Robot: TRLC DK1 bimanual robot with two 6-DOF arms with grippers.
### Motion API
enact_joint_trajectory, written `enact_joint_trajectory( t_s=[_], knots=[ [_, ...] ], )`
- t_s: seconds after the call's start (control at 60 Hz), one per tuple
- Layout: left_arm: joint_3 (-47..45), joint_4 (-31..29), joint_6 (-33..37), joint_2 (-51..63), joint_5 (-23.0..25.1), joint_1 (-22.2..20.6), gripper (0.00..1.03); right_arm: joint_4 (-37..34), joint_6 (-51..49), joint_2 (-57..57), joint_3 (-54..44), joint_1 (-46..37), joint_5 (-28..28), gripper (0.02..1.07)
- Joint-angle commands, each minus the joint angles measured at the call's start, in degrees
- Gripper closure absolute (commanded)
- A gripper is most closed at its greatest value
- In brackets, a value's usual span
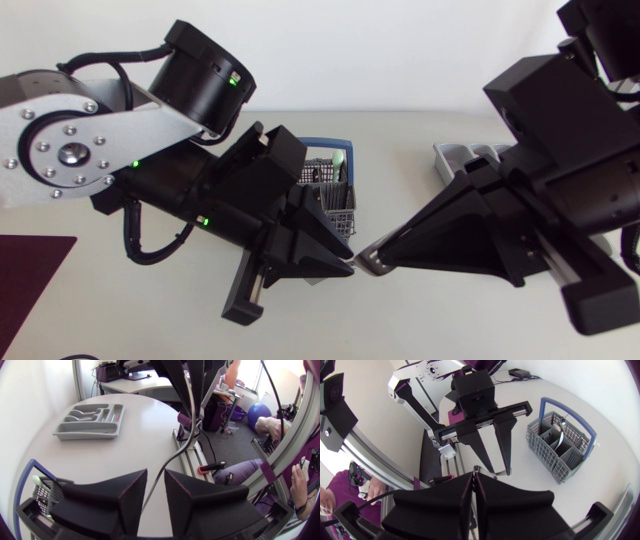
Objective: Sort the cutlery from the basket into the organizer compartments.
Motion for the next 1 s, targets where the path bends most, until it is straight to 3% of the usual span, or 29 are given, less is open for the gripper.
enact_joint_trajectory(
  t_s=[0.0,0.083,0.367,0.45,0.567,0.683,0.833,0.983],
  knots=[
    [1.7,-0.8,1.4,-1.1,1.0,0.0,0.88,0.6,1.2,-0.5,1.2,0.5,-0.9,1.01],
    [2.0,-1.0,1.4,-1.1,1.3,0.0,1.0,0.6,1.2,-0.5,1.4,0.5,-1.0,1.01],
    [2.9,-1.1,0.3,-0.9,1.4,0.5,1.0,1.2,1.2,-0.6,0.8,-0.2,-1.0,0.99],
    [4.0,-1.0,-1.1,-0.9,1.7,1.3,1.0,2.2,1.5,-1.4,0.8,-1.6,-1.0,0.87],
    [5.4,-1.0,-3.2,-0.6,2.9,2.6,1.0,3.4,1.8,-2.7,0.6,-2.7,-0.1,0.57],
    [6.3,1.2,-6.7,-0.5,3.9,4.5,1.0,5.0,1.8,-4.9,-0.3,-3.7,2.3,0.39],
    [7.4,3.2,-9.6,0.1,5.8,7.1,1.0,7.8,2.2,-7.3,-3.2,-4.6,4.4,0.35],
    [6.6,3.8,-9.5,0.5,5.8,6.1,1.0,9.0,2.6,-8.0,-3.6,-5.4,4.5,0.34]
  ],
)
